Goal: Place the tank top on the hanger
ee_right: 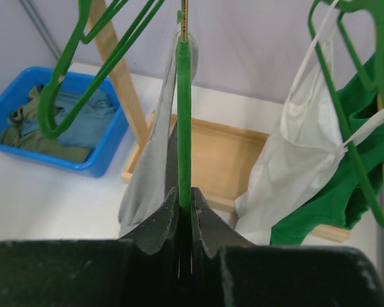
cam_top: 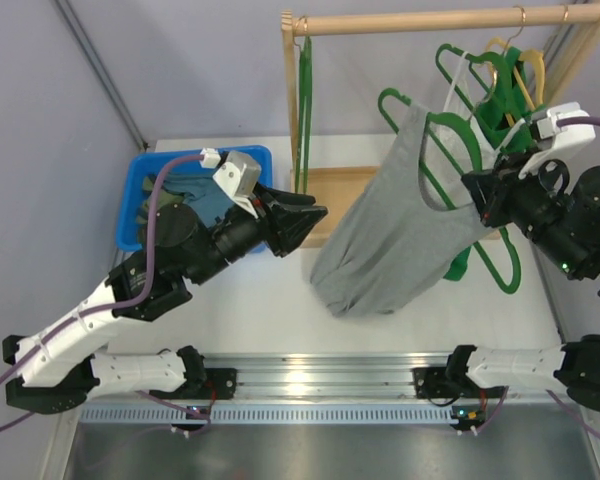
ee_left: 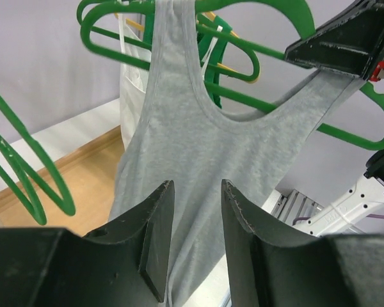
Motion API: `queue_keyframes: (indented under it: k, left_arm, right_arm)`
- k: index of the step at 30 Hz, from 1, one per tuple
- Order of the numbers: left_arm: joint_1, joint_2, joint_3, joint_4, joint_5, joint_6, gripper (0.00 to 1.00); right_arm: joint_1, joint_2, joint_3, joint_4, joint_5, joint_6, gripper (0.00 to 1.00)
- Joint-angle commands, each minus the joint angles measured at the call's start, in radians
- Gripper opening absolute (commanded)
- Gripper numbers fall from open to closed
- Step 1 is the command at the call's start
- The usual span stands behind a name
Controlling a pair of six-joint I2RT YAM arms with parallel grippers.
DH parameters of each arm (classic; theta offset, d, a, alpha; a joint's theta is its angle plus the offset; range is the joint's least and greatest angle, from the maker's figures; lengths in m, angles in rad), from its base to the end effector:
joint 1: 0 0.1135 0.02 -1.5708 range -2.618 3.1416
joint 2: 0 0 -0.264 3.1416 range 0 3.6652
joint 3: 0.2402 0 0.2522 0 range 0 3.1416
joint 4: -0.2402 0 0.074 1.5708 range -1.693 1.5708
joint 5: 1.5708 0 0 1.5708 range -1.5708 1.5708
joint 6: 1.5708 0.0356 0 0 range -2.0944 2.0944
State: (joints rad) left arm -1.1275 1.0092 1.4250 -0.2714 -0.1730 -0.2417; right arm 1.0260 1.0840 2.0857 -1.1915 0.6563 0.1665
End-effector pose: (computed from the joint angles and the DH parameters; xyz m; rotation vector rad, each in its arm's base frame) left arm 0.0858 -0.1665 0.5065 0.5067 1.4189 -0.9951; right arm 0.0592 0.0557 0.5662 -0.2681 1.7094 0.3035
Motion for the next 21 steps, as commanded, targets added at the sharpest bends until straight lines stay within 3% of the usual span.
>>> queue_keyframes:
  k: [1,6,12,17,21]
  left_arm:
    - [0.000,0.000,0.017,0.038,-0.008,-0.004,0.40]
    - [-0.002,0.012,0.020,0.044,-0.003,-0.008,0.40]
    - [0.000,0.042,0.031,0.046,0.016,-0.013,0.40]
    - [0.000,0.049,0.029,0.044,0.018,-0.015,0.40]
    - [0.000,0.049,0.022,0.037,0.010,-0.011,0.40]
  right_arm:
    - [0.006,0.036,0.062,0.121,0.126,-0.102,0.00]
    - [-0.036,0.114,0.143,0.193,0.154,-0.214,0.00]
    - [-0.177,0.214,0.283,0.191,0.040,-0.233,0.00]
    - [-0.501,0.228,0.229,0.171,-0.318,-0.144,0.00]
    - [-0.676,0.206,0.128,0.205,-0.562,-0.093,0.00]
